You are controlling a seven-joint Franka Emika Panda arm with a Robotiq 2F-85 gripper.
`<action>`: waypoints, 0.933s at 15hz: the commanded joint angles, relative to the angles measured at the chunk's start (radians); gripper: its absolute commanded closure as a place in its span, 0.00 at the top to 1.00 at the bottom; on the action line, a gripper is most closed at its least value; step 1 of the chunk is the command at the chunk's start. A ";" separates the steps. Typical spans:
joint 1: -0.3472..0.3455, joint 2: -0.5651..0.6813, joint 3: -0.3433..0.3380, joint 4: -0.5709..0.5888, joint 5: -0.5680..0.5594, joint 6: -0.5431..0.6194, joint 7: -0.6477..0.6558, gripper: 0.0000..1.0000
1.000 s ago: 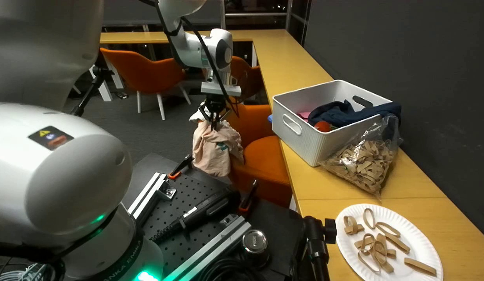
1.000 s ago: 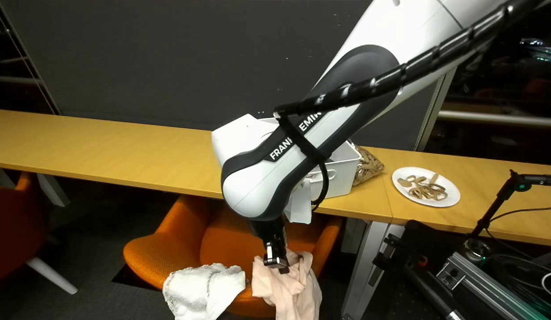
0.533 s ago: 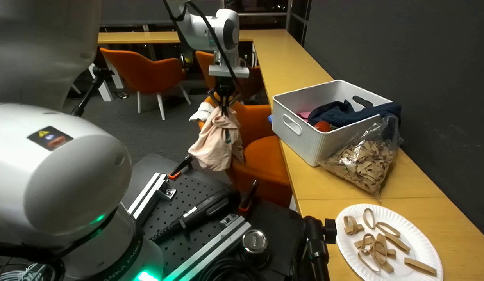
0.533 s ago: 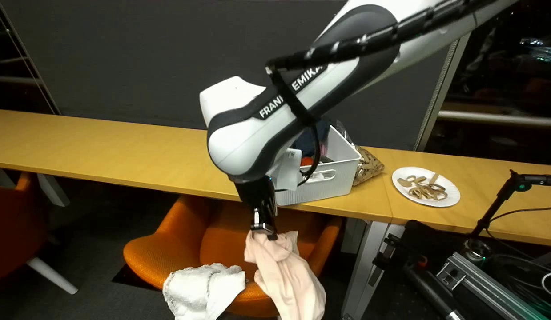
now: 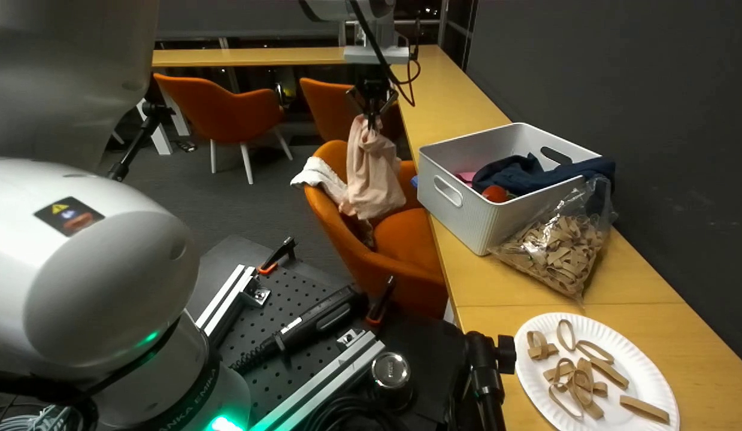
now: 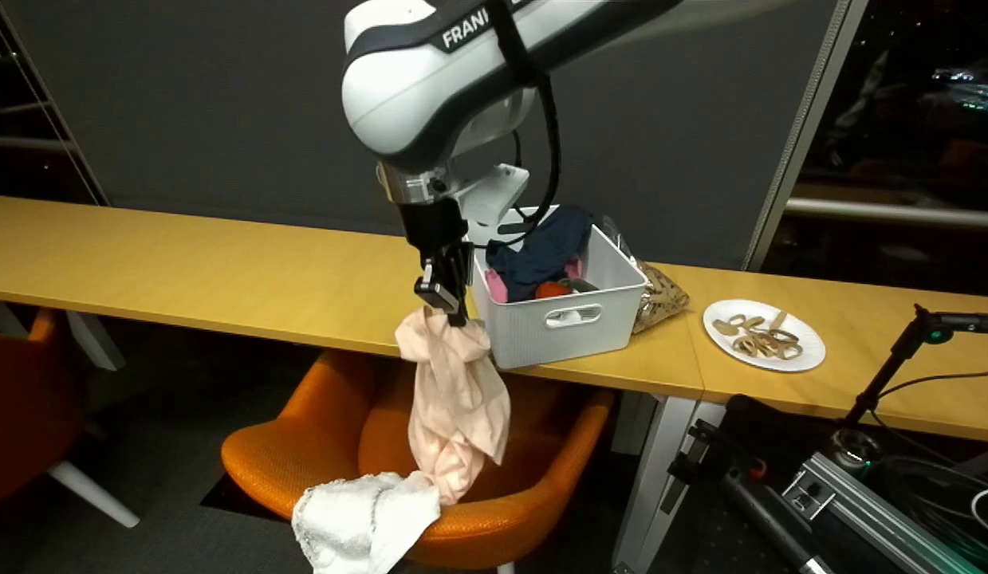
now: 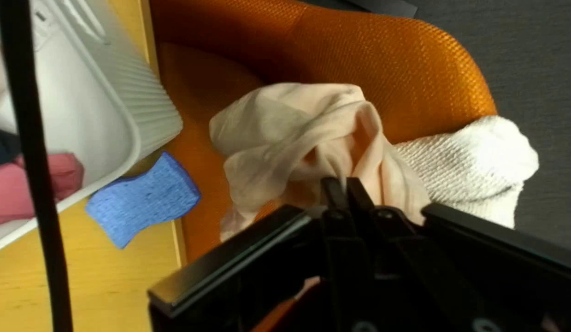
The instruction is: Remove the white towel from the container and put it on the backrest of the sofa then put the peach t-shirt in the container.
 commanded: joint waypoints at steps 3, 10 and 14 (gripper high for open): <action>-0.096 0.024 -0.064 0.221 0.020 -0.109 0.030 0.01; -0.243 0.007 -0.143 0.396 0.034 -0.196 0.065 0.01; -0.301 0.006 -0.168 0.429 0.030 -0.204 0.098 0.01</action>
